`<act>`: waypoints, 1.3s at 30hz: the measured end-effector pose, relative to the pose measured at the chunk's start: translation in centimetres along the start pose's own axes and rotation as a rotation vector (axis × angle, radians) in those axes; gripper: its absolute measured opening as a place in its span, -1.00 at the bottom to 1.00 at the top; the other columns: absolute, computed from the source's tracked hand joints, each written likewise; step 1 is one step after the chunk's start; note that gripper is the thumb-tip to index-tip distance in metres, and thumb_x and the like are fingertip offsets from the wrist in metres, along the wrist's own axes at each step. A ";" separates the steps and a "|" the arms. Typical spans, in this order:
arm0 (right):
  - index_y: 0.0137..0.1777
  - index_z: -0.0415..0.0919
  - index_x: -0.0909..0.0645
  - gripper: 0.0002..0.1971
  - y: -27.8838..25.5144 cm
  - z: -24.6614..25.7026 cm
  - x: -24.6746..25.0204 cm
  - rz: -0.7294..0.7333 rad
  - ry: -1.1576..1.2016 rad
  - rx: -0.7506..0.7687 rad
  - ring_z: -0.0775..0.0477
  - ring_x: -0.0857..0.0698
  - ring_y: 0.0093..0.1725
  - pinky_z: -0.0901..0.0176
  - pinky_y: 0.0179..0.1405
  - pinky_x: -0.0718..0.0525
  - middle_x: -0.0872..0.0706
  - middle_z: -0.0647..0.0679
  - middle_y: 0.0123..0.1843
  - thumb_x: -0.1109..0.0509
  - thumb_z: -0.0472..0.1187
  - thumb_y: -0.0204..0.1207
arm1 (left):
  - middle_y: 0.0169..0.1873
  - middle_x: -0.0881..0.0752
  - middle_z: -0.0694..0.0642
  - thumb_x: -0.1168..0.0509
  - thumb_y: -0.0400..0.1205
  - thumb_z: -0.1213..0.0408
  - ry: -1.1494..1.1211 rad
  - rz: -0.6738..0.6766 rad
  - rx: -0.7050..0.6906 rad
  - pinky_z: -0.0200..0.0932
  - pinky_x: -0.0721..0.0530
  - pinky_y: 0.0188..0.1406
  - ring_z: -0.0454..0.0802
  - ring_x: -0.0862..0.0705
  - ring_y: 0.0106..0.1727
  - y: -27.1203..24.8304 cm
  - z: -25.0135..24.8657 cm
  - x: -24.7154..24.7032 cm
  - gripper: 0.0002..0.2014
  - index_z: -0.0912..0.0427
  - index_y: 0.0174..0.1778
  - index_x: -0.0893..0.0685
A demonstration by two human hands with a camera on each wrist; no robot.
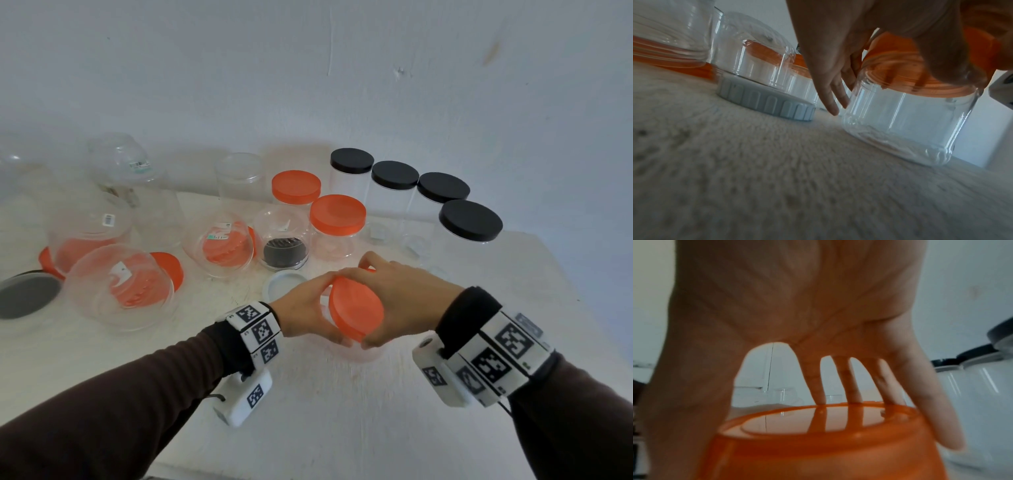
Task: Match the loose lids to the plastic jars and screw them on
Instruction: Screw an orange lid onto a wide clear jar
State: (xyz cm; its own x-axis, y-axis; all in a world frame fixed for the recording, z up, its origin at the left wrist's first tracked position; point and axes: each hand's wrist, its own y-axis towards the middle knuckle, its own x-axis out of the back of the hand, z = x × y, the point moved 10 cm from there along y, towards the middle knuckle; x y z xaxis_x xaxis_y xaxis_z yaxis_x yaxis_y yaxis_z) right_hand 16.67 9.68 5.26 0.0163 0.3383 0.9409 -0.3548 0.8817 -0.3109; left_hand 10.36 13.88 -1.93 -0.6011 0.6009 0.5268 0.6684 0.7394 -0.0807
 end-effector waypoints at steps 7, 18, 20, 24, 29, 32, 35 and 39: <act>0.51 0.35 -0.04 0.00 -0.6 0.7 -0.1 0.029 0.009 0.115 0.03 -0.31 0.32 0.22 -0.01 -0.49 -0.15 0.16 0.44 -0.60 -0.10 0.20 | 0.27 -0.55 -0.09 -0.66 0.21 0.26 -0.025 0.017 0.010 -0.20 -0.46 0.34 -0.13 -0.51 0.32 -0.1 0.2 0.0 -0.07 0.03 0.47 -0.34; 0.53 0.31 -0.10 -0.06 0.0 -0.4 -0.6 0.031 -0.006 0.035 0.00 -0.44 0.22 0.12 0.14 -0.55 -0.29 0.12 0.39 -0.55 0.20 0.20 | 0.26 -0.56 -0.08 -0.67 0.18 0.22 -0.042 0.033 0.033 -0.11 -0.49 0.37 -0.12 -0.53 0.31 -0.1 0.2 -0.5 -0.08 -0.01 0.42 -0.34; 0.54 0.22 -0.14 -0.06 0.0 -0.7 -0.3 -0.028 -0.061 -0.035 0.01 -0.46 0.07 0.18 0.00 -0.53 -0.37 0.05 0.32 -0.46 0.38 0.18 | 0.29 -0.55 -0.08 -0.67 0.09 0.07 -0.047 0.037 0.031 -0.13 -0.51 0.35 -0.13 -0.53 0.32 -0.2 0.1 -0.6 0.00 -0.02 0.44 -0.32; 0.56 0.02 -0.15 -0.01 -0.3 -1.1 -0.4 -0.070 -0.145 -0.155 -0.09 -0.52 0.10 0.14 -0.04 -0.50 -0.40 -0.07 0.34 -0.25 0.55 0.20 | 0.34 -0.51 -0.04 -0.68 0.14 0.15 -0.021 0.034 0.034 -0.07 -0.49 0.39 -0.08 -0.49 0.38 -0.2 0.0 -0.5 0.06 0.05 0.52 -0.25; 0.58 0.33 0.04 -0.05 -0.9 -0.2 -1.6 0.141 0.054 0.049 -0.11 -0.08 0.57 -0.15 0.44 -0.39 0.05 0.16 0.61 -0.53 0.09 0.33 | 0.28 -0.56 -0.09 -0.61 0.02 -0.08 -0.021 0.018 0.033 -0.14 -0.52 0.34 -0.13 -0.53 0.32 -0.2 0.0 -0.6 0.06 0.03 0.46 -0.33; 0.53 0.38 -0.06 -0.14 -0.8 -0.2 -1.0 0.070 -0.006 0.030 -0.14 -0.26 0.43 -0.04 0.31 -0.49 -0.15 0.08 0.53 -0.50 0.14 0.33 | 0.29 -0.55 -0.07 -0.67 0.09 0.05 -0.020 0.020 0.035 -0.13 -0.52 0.34 -0.08 -0.52 0.34 -0.2 0.0 -0.6 0.03 0.03 0.47 -0.31; 0.56 0.18 -0.11 -0.15 -0.6 -0.6 -0.4 -0.078 -0.116 -0.150 -0.18 -0.43 0.27 0.03 0.12 -0.51 -0.30 -0.07 0.43 -0.28 0.45 0.31 | 0.28 -0.54 -0.10 -0.63 0.06 0.00 -0.040 0.037 0.038 -0.16 -0.54 0.31 -0.12 -0.53 0.32 -0.4 -0.2 -0.7 0.04 -0.01 0.46 -0.30; 0.61 0.13 0.03 -0.09 -0.7 -0.9 -0.8 -0.029 -0.079 -0.154 -0.21 -0.30 0.44 -0.08 0.25 -0.47 -0.14 -0.07 0.56 -0.27 0.43 0.35 | 0.28 -0.53 -0.06 -0.66 0.21 0.22 -0.014 0.023 0.040 -0.13 -0.52 0.34 -0.08 -0.52 0.32 -0.4 -0.2 -0.5 -0.03 0.06 0.50 -0.27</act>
State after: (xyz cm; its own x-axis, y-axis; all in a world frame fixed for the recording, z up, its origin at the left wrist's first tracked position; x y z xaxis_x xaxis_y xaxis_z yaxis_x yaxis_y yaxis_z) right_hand 17.76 9.11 4.60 -0.0514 0.2904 0.9555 -0.2078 0.9327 -0.2947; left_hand 10.51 13.20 -1.97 -0.5921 0.6219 0.5125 0.6641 0.7368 -0.1269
